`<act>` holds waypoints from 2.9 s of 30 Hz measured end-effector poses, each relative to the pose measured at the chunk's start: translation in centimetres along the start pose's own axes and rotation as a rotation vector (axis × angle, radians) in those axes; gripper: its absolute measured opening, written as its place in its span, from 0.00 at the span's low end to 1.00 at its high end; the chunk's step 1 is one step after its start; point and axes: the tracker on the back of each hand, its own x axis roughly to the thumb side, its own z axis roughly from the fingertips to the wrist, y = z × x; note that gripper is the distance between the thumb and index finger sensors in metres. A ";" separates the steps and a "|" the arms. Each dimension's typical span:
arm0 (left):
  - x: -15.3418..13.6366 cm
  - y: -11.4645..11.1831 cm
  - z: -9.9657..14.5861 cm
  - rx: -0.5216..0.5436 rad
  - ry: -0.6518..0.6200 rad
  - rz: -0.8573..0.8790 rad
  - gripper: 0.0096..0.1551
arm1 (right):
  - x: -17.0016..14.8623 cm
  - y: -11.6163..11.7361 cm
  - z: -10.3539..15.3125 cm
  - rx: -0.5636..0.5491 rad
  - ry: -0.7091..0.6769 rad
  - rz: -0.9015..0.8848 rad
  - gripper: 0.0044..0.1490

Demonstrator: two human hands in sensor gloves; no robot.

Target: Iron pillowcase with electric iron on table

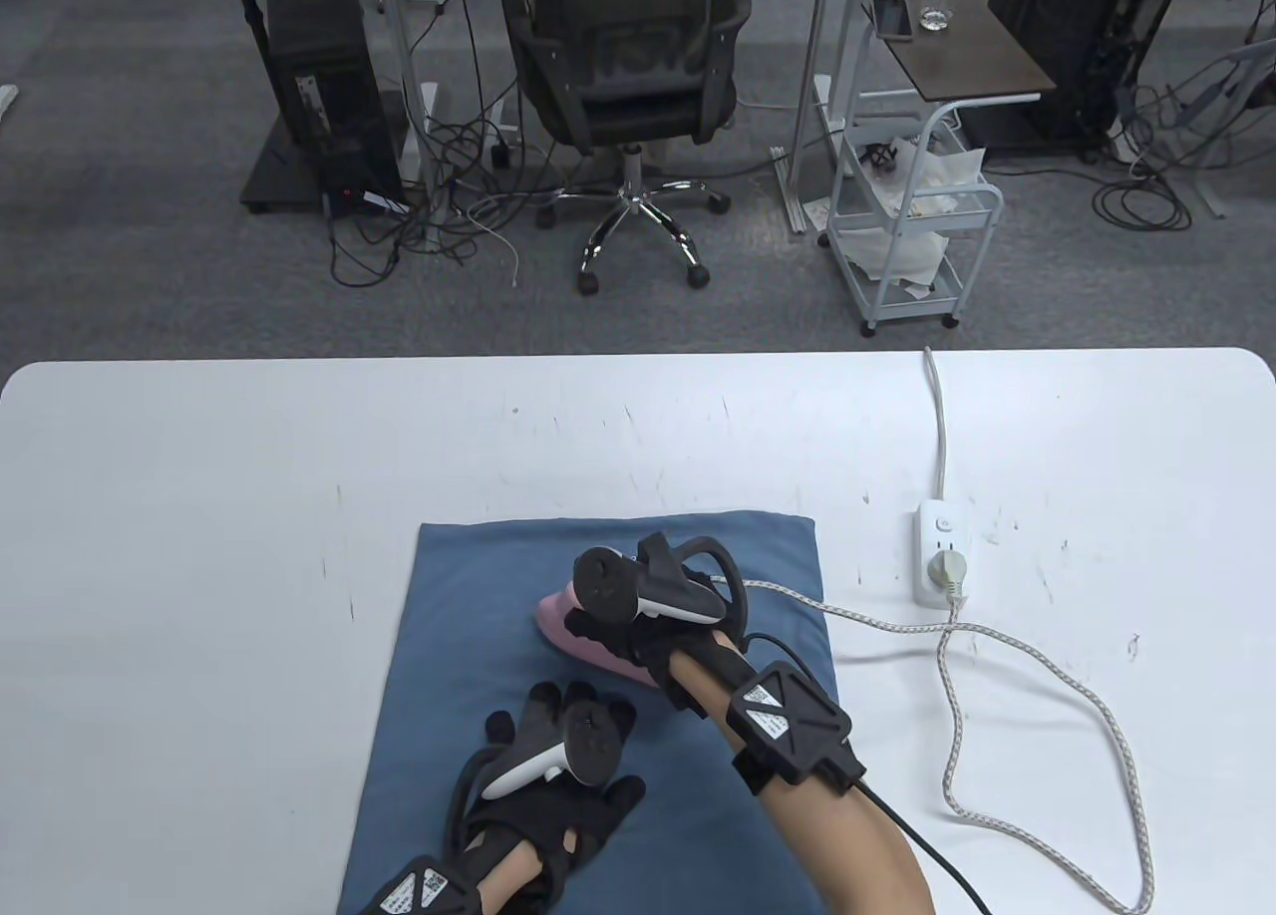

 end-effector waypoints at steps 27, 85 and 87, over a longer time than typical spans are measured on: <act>-0.1 0.1 0.0 0.000 0.001 -0.001 0.45 | -2.1 0.4 -3.3 0.001 0.223 0.077 0.44; 0.9 6.8 -5.5 0.128 0.039 -0.051 0.43 | -11.3 -7.6 21.1 -0.350 0.440 -0.218 0.42; 0.3 6.5 -6.3 0.080 0.057 -0.027 0.42 | -11.5 -7.5 21.2 -0.351 0.445 -0.222 0.42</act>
